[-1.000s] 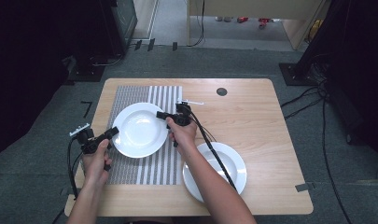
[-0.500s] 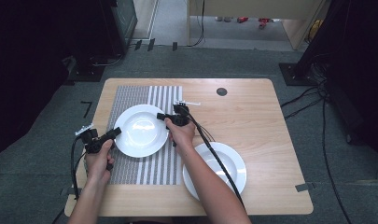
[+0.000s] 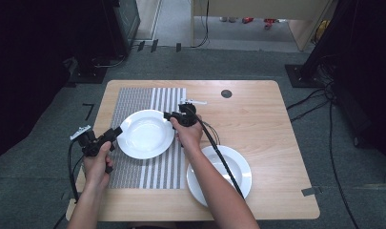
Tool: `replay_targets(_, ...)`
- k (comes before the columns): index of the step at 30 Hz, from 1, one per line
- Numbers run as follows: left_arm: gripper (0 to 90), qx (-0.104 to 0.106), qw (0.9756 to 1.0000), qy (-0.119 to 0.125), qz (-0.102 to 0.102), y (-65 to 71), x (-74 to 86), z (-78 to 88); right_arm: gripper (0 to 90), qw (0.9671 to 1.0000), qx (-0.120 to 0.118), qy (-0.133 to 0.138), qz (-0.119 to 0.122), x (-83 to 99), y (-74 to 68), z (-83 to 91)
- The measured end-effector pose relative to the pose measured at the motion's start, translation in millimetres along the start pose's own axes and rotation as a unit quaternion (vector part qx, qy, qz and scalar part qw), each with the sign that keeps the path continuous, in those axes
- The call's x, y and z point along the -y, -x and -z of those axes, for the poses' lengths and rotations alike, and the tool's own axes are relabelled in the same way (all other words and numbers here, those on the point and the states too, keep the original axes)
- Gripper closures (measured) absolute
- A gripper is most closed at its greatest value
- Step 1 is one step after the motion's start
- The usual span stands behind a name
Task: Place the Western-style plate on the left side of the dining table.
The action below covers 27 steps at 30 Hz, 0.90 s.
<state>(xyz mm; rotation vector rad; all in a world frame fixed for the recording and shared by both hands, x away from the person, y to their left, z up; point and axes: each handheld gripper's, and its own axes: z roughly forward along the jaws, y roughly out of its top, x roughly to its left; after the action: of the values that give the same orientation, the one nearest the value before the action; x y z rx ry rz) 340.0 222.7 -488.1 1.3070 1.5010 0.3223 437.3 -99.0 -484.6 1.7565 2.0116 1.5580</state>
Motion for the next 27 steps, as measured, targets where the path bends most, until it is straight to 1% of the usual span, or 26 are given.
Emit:
replay_targets(2, 49.4, 0.002, 1.0, 0.0, 0.0, 1.2, -0.2, 1.1, 51.5, 0.9999, -0.003, 0.007, 0.007, -3.7, -3.3, 5.7)
replay_targets(4, 46.8, 0.008, 0.9999, 0.0, -0.007, 7.5, -1.4, 6.6, 46.1, 0.9998, -0.005, 0.005, 0.02, -6.2, -7.8, 11.9)
replay_targets(5, 45.4, 0.008, 0.9999, -0.001, -0.012, 9.6, -1.8, 8.1, 42.5, 0.9995, -0.002, 0.0, 0.032, -7.0, -10.6, 15.7)
replay_targets(6, 43.5, 0.008, 0.9999, -0.001, -0.012, 9.6, -1.8, 8.1, 38.0, 0.9991, 0.0, -0.005, 0.041, -7.5, -12.6, 18.4)
replay_targets(7, 41.9, 0.007, 0.9997, -0.007, -0.021, 14.2, -1.7, 10.7, 35.8, 0.9988, 0.001, -0.01, 0.048, -7.7, -14.6, 21.3)
replay_targets(8, 40.8, 0.007, 0.9997, -0.007, -0.021, 14.2, -1.7, 10.7, 35.8, 0.9988, 0.001, -0.01, 0.048, -7.7, -14.6, 21.3)
replay_targets(9, 40.0, 0.01, 0.9995, -0.012, -0.028, 18.1, -0.5, 12.6, 35.2, 0.9981, 0.002, -0.014, 0.06, -6.8, -17.8, 28.0)
replay_targets(11, 37.3, 0.014, 0.9989, -0.021, -0.039, 22.9, 1.2, 14.7, 34.3, 0.9974, 0.003, -0.016, 0.071, -6.0, -20.0, 33.9)
replay_targets(13, 34.1, 0.018, 0.9984, -0.028, -0.045, 27.2, 3.2, 16.8, 32.4, 0.9962, -0.005, -0.019, 0.085, -4.1, -21.9, 42.4)
replay_targets(14, 32.6, 0.018, 0.9984, -0.028, -0.045, 27.2, 3.2, 16.8, 31.8, 0.9957, -0.011, -0.02, 0.09, -3.3, -22.5, 46.4)
replay_targets(15, 31.4, 0.018, 0.9976, -0.034, -0.057, 31.1, 5.6, 19.9, 31.5, 0.9953, -0.015, -0.019, 0.094, -2.2, -22.8, 50.7)
replay_targets(16, 30.3, 0.017, 0.9972, -0.036, -0.063, 32.7, 7.0, 22.0, 31.1, 0.9952, -0.018, -0.019, 0.094, -1.2, -23.2, 54.7)
replay_targets(17, 29.5, 0.017, 0.9972, -0.036, -0.063, 32.7, 7.0, 22.0, 31.1, 0.9952, -0.018, -0.019, 0.094, -1.2, -23.2, 54.7)
replay_targets(18, 28.9, 0.015, 0.9969, -0.038, -0.068, 34.4, 8.9, 24.2, 30.5, 0.9947, -0.025, -0.019, 0.098, 0.7, -22.6, 62.7)
replay_targets(19, 28.4, 0.014, 0.996, -0.043, -0.077, 36.2, 14.1, 29.1, 30.3, 0.9946, -0.028, -0.018, 0.099, 1.3, -22.3, 65.6)
replay_targets(21, 27.2, 0.011, 0.9946, -0.05, -0.091, 37.1, 19.5, 33.5, 30.0, 0.9943, -0.034, -0.017, 0.1, 3.0, -21.3, 73.8)
replay_targets(23, 26.6, 0.0, 0.9925, -0.057, -0.108, 36.7, 26.2, 39.1, 29.5, 0.9943, -0.04, -0.015, 0.098, 4.1, -20.3, 79.9)
replay_targets(25, 26.1, -0.008, 0.9914, -0.06, -0.116, 35.2, 30.5, 43.9, 29.4, 0.9943, -0.046, -0.013, 0.095, 5.3, -19.3, 86.8)
replay_targets(26, 26.1, -0.008, 0.9914, -0.06, -0.116, 35.2, 30.5, 43.9, 29.4, 0.9943, -0.046, -0.013, 0.095, 5.3, -19.3, 86.8)
replay_targets(27, 26.1, -0.016, 0.991, -0.055, -0.121, 34.0, 36.0, 50.4, 29.3, 0.9941, -0.05, -0.011, 0.095, 7.0, -18.8, 94.6)
